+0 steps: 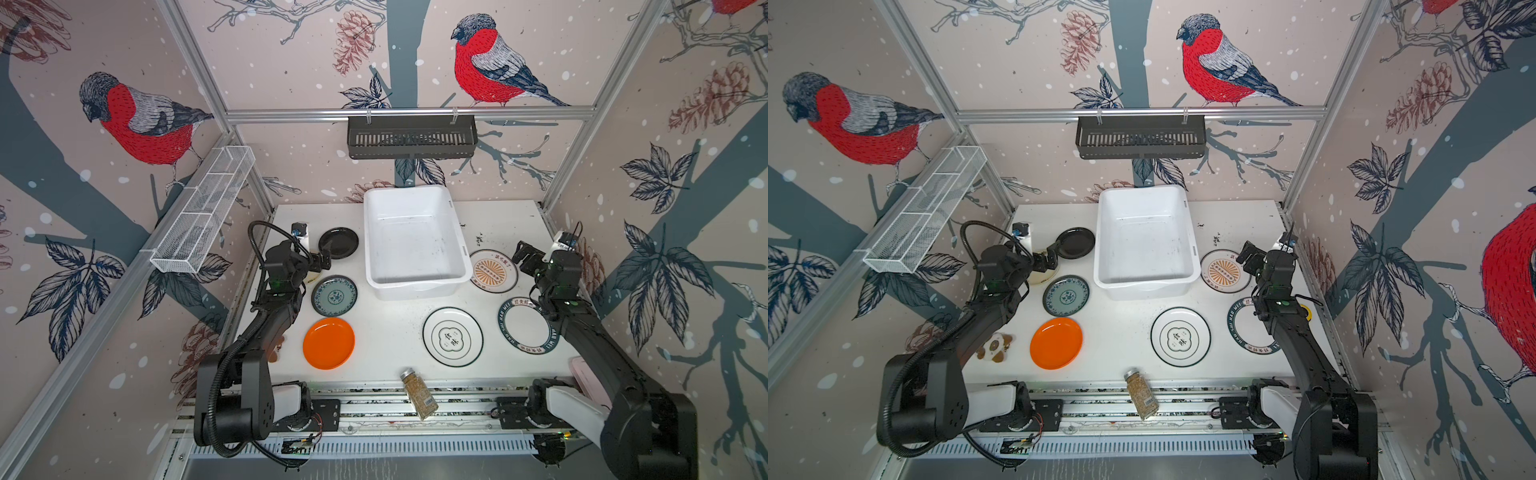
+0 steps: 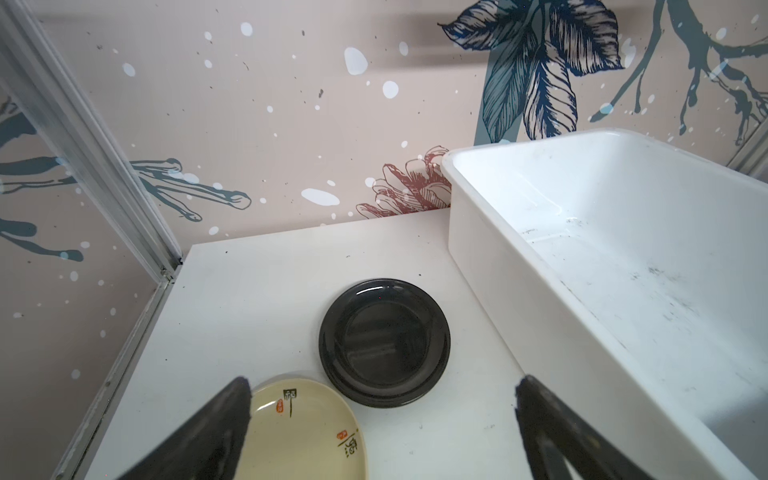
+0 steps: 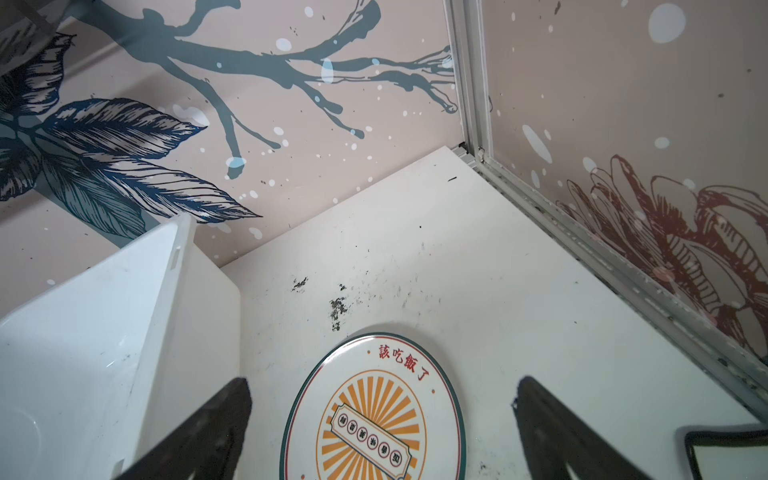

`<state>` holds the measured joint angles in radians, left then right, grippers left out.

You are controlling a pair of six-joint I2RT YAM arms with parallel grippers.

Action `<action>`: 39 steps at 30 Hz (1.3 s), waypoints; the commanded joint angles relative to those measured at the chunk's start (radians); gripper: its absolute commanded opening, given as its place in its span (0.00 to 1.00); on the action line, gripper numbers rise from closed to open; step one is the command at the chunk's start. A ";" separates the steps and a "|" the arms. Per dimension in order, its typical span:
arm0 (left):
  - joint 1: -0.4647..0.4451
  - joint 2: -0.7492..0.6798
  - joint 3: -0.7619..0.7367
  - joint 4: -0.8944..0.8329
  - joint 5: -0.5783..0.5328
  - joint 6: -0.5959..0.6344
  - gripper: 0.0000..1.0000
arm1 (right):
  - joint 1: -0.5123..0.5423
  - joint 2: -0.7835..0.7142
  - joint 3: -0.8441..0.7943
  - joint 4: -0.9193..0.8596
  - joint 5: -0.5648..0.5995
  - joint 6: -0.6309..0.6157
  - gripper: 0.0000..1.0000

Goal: Place the plates into the plastic bin on the countertop
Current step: 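Move right gripper to the sunburst plate beside the bin while left arm rises, then close right gripper on the sunburst plate's rim and lift it upright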

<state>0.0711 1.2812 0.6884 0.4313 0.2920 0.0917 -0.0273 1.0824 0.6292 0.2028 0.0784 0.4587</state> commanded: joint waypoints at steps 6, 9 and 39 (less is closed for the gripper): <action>0.000 -0.002 0.168 -0.388 0.097 0.072 0.98 | -0.045 0.029 0.072 -0.205 -0.124 0.021 0.98; 0.000 0.004 0.227 -0.454 0.138 0.075 0.98 | -0.072 0.056 0.090 -0.242 -0.151 0.020 0.98; -0.015 0.017 0.288 -0.563 0.336 0.114 0.99 | -0.318 0.617 0.220 -0.212 -0.683 0.004 0.64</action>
<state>0.0559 1.3006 0.9798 -0.1337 0.6033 0.1905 -0.3462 1.6833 0.8371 -0.0273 -0.5610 0.4683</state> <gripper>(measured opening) 0.985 0.633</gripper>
